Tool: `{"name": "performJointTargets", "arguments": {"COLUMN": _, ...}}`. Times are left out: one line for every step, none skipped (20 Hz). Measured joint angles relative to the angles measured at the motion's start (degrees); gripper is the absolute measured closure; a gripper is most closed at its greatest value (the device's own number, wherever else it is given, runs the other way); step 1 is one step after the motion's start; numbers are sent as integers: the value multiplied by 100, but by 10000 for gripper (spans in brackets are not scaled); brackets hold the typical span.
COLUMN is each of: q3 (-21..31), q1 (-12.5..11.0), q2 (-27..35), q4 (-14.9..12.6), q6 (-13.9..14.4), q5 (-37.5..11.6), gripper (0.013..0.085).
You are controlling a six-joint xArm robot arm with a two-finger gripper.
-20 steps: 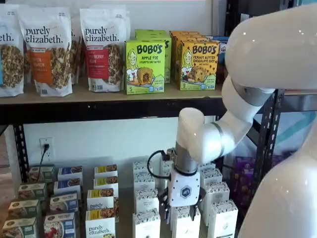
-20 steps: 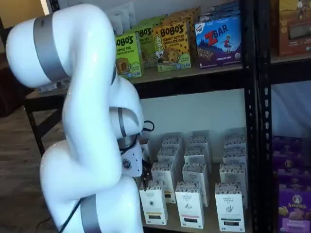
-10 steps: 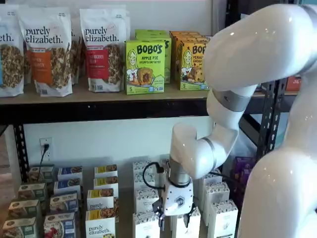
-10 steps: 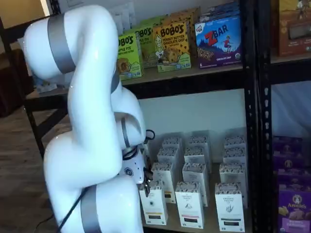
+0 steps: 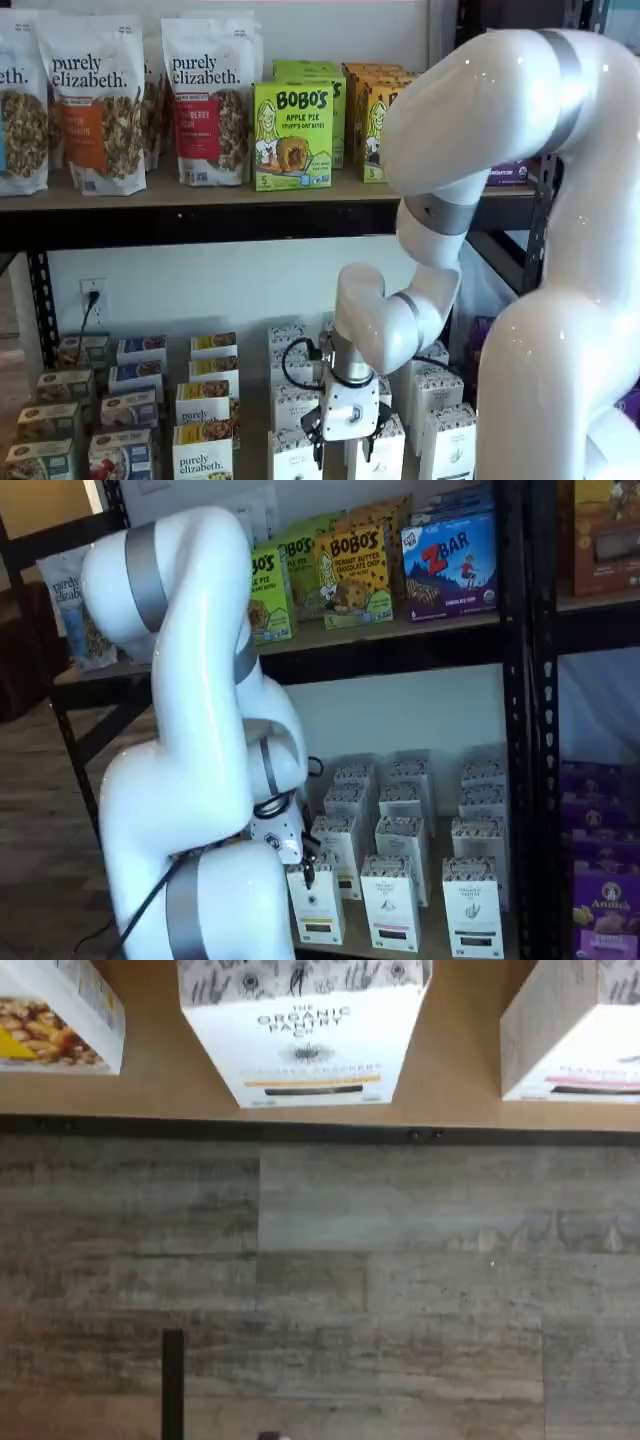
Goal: Pick up the white box with a yellow strip in the middle, on the bottom shelf, the fourth box from the left
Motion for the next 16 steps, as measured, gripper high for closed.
{"name": "performJointTargets", "arguments": {"q3": -67, "q1": -22, "q2": 89, "q4": -90, "q6": 66, "q5": -27, "gripper": 130}}
{"name": "performJointTargets", "arguments": {"q3": -132, "q1": -44, "q2": 168, "q4": -197, "q6": 149, "q5": -42, "gripper": 130}}
{"name": "performJointTargets", "arguments": {"q3": -207, "q1": -71, "q2": 257, "q4": -336, "q6": 259, "q5": -50, "gripper": 130}}
{"name": "performJointTargets", "arguments": {"q3": -281, "q1": -92, "q2": 344, "q4": -435, "q6": 334, "q5": -54, "gripper": 130}}
{"name": "performJointTargets", "arguments": {"q3": -346, "q1": -109, "q2": 419, "q4": -505, "q6": 386, "q5": -57, "gripper": 130}}
{"name": "performJointTargets", "arguments": {"q3": -415, "q1": -125, "q2": 505, "q4": -570, "q6": 433, "q5": -63, "gripper": 130}}
{"name": "performJointTargets", "arguments": {"q3": -484, "q1": -136, "q2": 595, "q4": -600, "q6": 451, "q5": -81, "gripper": 130}}
{"name": "performJointTargets", "arguments": {"q3": -554, "q1": -145, "q2": 680, "q4": -636, "q6": 477, "q5": -86, "gripper": 130}}
{"name": "performJointTargets", "arguments": {"q3": -610, "q1": -151, "q2": 758, "q4": -650, "q6": 484, "q5": -110, "gripper": 130}}
{"name": "performJointTargets", "arguments": {"q3": -661, "q1": -157, "q2": 828, "q4": -667, "q6": 496, "q5": -138, "gripper": 130}}
{"name": "performJointTargets", "arguments": {"q3": -712, "q1": -165, "q2": 901, "q4": -691, "q6": 512, "q5": -180, "gripper": 130}}
{"name": "performJointTargets", "arguments": {"q3": -752, "q1": -171, "q2": 960, "q4": -710, "q6": 526, "q5": -217, "gripper": 130}}
{"name": "performJointTargets", "arguments": {"q3": -808, "q1": -175, "q2": 1036, "q4": -723, "q6": 535, "q5": -259, "gripper": 130}}
{"name": "performJointTargets", "arguments": {"q3": -902, "q1": -178, "q2": 1157, "q4": -741, "q6": 549, "q5": -309, "gripper": 130}}
{"name": "performJointTargets", "arguments": {"q3": -968, "q1": -177, "q2": 1245, "q4": -724, "q6": 534, "q5": -349, "gripper": 130}}
{"name": "performJointTargets", "arguments": {"q3": -1062, "q1": -170, "q2": 1355, "q4": -712, "q6": 529, "q5": -379, "gripper": 130}}
